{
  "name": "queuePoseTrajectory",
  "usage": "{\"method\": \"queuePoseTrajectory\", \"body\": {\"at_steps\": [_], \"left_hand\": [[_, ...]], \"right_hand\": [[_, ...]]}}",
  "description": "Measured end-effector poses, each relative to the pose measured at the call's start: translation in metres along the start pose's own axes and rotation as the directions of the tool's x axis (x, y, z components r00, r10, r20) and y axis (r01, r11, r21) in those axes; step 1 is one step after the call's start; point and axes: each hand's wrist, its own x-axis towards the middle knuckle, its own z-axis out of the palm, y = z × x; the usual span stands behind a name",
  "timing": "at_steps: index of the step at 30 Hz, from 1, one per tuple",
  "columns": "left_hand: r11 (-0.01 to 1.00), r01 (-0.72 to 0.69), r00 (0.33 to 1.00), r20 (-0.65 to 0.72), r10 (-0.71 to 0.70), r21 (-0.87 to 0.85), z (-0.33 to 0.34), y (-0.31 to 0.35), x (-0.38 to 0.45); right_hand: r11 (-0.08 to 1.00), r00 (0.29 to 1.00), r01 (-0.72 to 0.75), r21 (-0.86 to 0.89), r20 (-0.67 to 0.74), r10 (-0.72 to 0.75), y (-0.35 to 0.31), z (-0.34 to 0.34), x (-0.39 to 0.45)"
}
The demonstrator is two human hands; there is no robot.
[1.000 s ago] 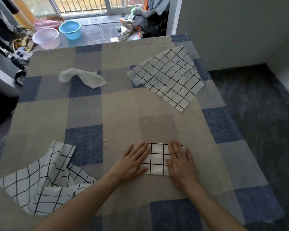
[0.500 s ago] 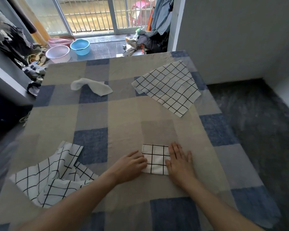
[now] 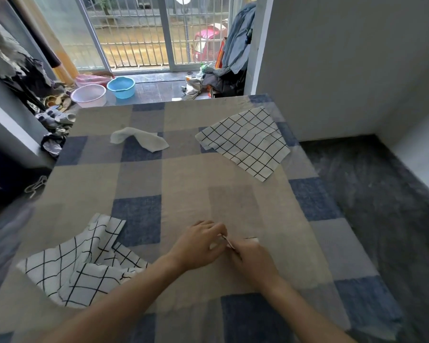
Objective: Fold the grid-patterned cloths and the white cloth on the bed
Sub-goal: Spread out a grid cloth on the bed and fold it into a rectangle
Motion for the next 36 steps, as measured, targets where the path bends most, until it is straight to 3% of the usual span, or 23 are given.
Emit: {"method": "queuePoseTrajectory", "body": {"at_steps": [4, 6, 9, 13, 17, 22, 28, 31, 36], "left_hand": [[0.928, 0.12, 0.993, 0.056, -0.108, -0.353, -0.006, 0.01, 0.01], [0.825, 0.202, 0.973, 0.014, -0.229, -0.528, -0.006, 0.015, 0.019], [0.666, 0.301, 0.944, 0.116, -0.309, -0.682, 0.001, 0.018, 0.028], [0.532, 0.397, 0.916, 0.292, -0.275, -0.748, 0.015, 0.026, 0.033], [0.464, 0.435, 0.89, 0.29, -0.353, -0.772, 0.028, 0.031, 0.045], [0.372, 0.532, 0.805, 0.318, -0.502, -0.76, 0.051, 0.03, 0.061], [0.35, 0.66, 0.699, 0.373, -0.61, -0.665, 0.075, 0.034, 0.082], [0.352, 0.713, 0.658, 0.406, -0.635, -0.606, 0.083, 0.045, 0.095], [0.142, 0.793, 0.54, 0.576, -0.614, -0.593, 0.096, 0.071, 0.111]], "right_hand": [[0.966, 0.997, -0.056, 0.252, -0.038, 0.068, -0.003, -0.032, -0.005], [0.924, 0.987, -0.119, 0.362, -0.056, 0.149, -0.003, -0.045, -0.009], [0.774, 0.949, -0.223, 0.593, -0.051, 0.312, 0.004, -0.056, -0.017], [0.623, 0.905, -0.277, 0.731, -0.019, 0.426, 0.019, -0.07, -0.029], [0.521, 0.892, -0.342, 0.782, 0.096, 0.441, 0.039, -0.08, -0.042], [0.557, 0.846, -0.422, 0.715, 0.088, 0.527, 0.075, -0.075, -0.063], [0.543, 0.772, -0.539, 0.644, 0.12, 0.624, 0.122, -0.064, -0.072], [0.585, 0.763, -0.56, 0.586, 0.09, 0.64, 0.14, -0.068, -0.074], [0.623, 0.765, -0.528, 0.577, 0.006, 0.644, 0.161, -0.083, -0.068]]}}
